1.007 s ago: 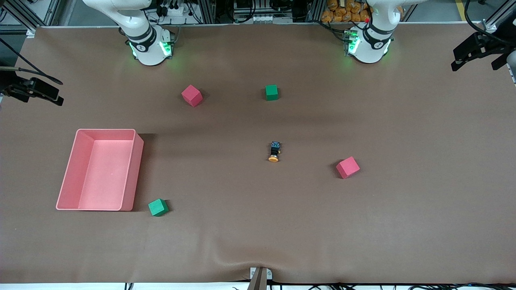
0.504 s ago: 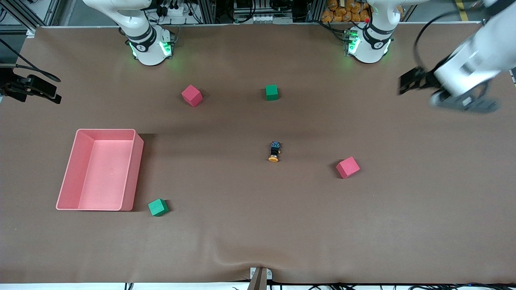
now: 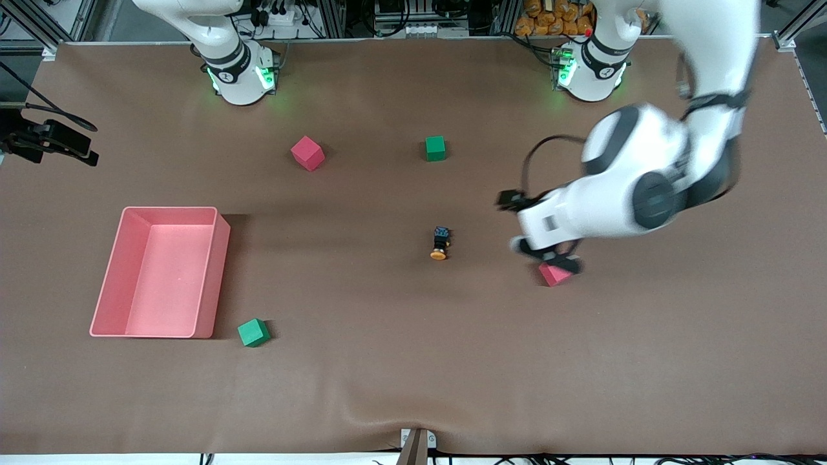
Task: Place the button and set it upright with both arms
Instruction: 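Reach the left gripper to the button and grasp its base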
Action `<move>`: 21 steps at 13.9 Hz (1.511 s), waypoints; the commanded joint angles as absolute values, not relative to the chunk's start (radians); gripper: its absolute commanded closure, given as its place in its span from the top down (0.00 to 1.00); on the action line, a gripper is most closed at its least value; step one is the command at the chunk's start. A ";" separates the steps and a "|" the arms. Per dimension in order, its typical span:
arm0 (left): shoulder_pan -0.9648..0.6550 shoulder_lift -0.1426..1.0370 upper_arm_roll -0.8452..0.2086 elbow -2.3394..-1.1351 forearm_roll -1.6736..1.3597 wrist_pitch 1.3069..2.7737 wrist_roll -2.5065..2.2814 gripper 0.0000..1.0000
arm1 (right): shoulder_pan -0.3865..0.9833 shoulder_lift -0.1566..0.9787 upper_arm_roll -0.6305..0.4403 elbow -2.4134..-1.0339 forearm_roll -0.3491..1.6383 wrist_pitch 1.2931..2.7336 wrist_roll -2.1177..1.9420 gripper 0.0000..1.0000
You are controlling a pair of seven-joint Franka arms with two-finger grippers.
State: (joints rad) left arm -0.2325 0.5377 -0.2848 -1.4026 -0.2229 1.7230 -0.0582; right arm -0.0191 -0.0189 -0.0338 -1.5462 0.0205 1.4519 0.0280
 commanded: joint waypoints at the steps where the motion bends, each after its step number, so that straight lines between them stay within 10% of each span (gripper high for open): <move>1: -0.355 0.692 -0.217 -1.281 -0.225 1.800 -0.098 1.00 | -0.038 -0.035 -0.020 -1.554 0.012 1.445 0.012 1.00; 6: -0.636 0.807 -0.016 -1.233 -0.227 1.865 -0.164 1.00 | -0.037 -0.035 -0.020 -1.555 0.018 1.447 0.012 1.00; 21: -0.712 0.903 0.035 -1.226 -0.227 1.911 -0.336 0.85 | -0.038 -0.035 -0.020 -1.555 0.018 1.443 0.012 1.00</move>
State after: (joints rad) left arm -0.6986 0.8784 0.0180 -1.2564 -0.2231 1.9055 -0.3155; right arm -0.0192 -0.0190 -0.0335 -1.5462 0.0206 1.4504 0.0276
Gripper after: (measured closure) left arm 0.150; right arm 0.000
